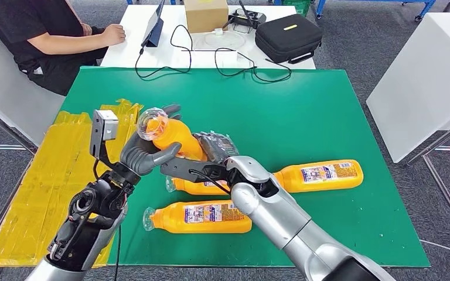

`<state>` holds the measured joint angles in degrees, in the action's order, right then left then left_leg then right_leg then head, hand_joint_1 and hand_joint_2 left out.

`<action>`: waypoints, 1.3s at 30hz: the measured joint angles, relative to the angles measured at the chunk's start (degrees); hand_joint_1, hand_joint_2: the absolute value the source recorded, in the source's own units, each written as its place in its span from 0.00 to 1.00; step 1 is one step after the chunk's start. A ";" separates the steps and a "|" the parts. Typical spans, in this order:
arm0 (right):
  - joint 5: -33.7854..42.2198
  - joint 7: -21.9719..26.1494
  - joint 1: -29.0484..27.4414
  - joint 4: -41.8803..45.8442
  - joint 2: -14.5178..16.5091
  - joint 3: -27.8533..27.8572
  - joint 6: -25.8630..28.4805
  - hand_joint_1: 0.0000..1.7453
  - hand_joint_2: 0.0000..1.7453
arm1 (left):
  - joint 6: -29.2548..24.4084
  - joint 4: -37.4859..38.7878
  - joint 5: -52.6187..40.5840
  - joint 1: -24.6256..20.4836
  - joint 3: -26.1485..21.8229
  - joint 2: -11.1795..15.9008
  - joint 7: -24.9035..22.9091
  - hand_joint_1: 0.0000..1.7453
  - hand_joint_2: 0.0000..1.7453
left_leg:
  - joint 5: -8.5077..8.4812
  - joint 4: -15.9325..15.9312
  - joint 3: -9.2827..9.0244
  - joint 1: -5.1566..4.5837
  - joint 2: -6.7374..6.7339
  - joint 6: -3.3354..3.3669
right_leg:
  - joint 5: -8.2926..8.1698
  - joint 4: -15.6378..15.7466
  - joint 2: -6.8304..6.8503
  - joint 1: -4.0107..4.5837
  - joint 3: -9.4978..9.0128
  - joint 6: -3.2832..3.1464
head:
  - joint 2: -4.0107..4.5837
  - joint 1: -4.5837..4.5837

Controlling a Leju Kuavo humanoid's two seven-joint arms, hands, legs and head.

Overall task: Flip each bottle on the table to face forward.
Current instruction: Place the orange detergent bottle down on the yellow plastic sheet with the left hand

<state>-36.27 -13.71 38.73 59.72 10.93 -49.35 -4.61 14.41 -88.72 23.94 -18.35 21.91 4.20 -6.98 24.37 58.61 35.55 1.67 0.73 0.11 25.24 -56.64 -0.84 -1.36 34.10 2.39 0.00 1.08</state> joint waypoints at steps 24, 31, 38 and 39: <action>-3.56 0.03 -1.73 3.40 -1.65 1.91 1.68 0.00 0.00 | -2.03 -2.09 2.04 2.76 -2.40 -1.66 2.47 1.00 1.00 | 0.00 0.00 0.02 0.00 0.00 0.00 | 0.00 0.00 0.00 0.00 0.01 0.00 | 0.00 0.01; -4.25 0.37 -3.29 5.96 -3.14 4.33 2.22 0.00 0.00 | -3.41 -4.24 1.43 4.32 -4.98 -2.52 3.88 1.00 1.00 | 0.00 0.00 0.02 0.00 0.00 0.00 | 0.00 0.00 0.00 0.00 -0.01 0.00 | 0.00 0.00; -4.84 2.69 -5.29 9.36 -5.84 6.40 3.81 0.00 0.00 | -6.61 -5.09 -0.18 6.89 -8.41 -2.67 6.82 1.00 1.00 | 0.01 0.00 0.03 0.00 0.01 0.00 | 0.00 0.01 0.01 0.00 0.00 0.00 | 0.00 0.01; -4.83 3.12 -5.73 10.14 -6.35 6.57 4.02 0.00 0.00 | -7.69 -5.08 -1.64 7.22 -8.88 -2.56 7.60 1.00 1.00 | 0.01 0.00 0.03 0.00 0.01 0.00 | 0.00 0.01 0.01 0.00 0.01 0.00 | 0.00 0.00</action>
<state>-41.10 -10.59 32.99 69.85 4.58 -42.78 -0.59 6.72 -93.80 22.30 -11.13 13.03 1.64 0.62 24.38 58.61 35.59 1.67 0.74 0.11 25.24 -56.63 -0.83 -1.36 34.10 2.39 0.00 1.08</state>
